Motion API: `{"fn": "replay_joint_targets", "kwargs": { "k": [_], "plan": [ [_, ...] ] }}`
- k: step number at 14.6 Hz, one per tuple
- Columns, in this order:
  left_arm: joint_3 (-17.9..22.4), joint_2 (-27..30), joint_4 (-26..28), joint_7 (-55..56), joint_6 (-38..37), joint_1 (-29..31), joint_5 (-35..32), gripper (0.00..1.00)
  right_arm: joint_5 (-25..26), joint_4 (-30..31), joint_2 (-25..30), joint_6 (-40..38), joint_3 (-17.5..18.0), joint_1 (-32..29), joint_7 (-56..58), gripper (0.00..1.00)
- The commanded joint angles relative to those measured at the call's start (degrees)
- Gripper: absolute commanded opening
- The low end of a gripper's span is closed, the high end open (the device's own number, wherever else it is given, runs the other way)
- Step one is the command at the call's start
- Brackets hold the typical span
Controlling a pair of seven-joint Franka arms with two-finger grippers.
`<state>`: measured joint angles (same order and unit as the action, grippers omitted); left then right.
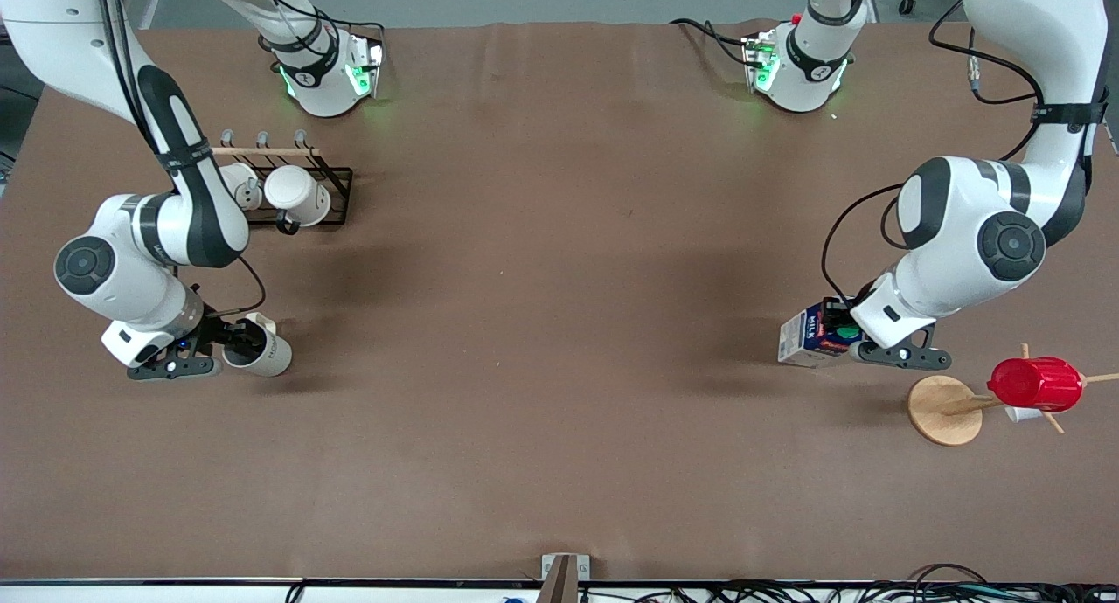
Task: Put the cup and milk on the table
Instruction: 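Grasp the grey mug with the right gripper while the left gripper grasps the carton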
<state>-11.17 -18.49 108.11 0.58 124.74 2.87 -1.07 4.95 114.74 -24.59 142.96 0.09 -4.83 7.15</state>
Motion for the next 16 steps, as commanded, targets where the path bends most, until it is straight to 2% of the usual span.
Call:
{"fn": "replay_joint_targets", "kwargs": {
  "k": [1, 2, 4, 5, 6, 7, 9, 11, 14, 16],
  "plan": [
    [-0.4, 0.4, -0.2, 2.2, -0.2, -0.1, -0.9, 0.38, 1.3, 1.1, -0.1, 1.7, 0.6, -0.9, 0.1, 0.77],
    [-0.4, 0.6, -0.4, 2.2, -0.2, -0.1, -0.9, 0.38, 1.2, 1.1, -0.1, 1.7, 0.6, -0.9, 0.1, 0.72],
    [-0.4, 1.0, -0.5, 2.2, -0.3, -0.1, -0.9, 0.38, 1.2, 1.1, -1.0, 2.6, 0.6, -1.1, 0.0, 0.46],
    [-0.5, 1.2, -0.5, 2.2, -0.5, -0.1, -0.8, 0.38, 1.2, 1.1, -1.2, 2.9, 0.6, -1.4, -0.1, 0.29],
    [-0.7, 1.4, -0.8, 2.2, -1.5, -0.1, -0.4, 0.38, 1.2, 0.9, -1.2, 2.7, 0.6, -1.7, -0.4, 0.08],
    [-1.0, 1.4, -1.8, 2.3, -2.4, 0.0, -0.3, 0.38, 1.2, 0.6, -1.1, 2.0, 0.6, -1.9, -0.6, 0.00],
    [-1.3, 1.3, -3.4, 4.3, -4.8, -0.1, -0.2, 0.38, 1.0, -0.2, -0.6, 0.8, 0.7, -2.0, -1.0, 0.00],
    [-2.4, 1.3, -4.5, 7.6, -5.8, -0.8, -0.2, 0.38, 0.5, -2.7, 2.0, -7.6, 1.1, -0.8, -6.2, 0.00],
    [-3.4, 1.2, -5.7, 10.2, -6.4, -0.8, -0.2, 0.38, 0.5, -11.1, 3.0, -21.3, 1.4, 6.2, -16.3, 0.00],
    [-4.2, 1.1, -7.6, 13.1, -8.8, -0.9, -0.2, 0.38, 0.4, -16.0, 2.5, -26.6, 1.4, 12.4, -26.5, 0.00]
  ]
}}
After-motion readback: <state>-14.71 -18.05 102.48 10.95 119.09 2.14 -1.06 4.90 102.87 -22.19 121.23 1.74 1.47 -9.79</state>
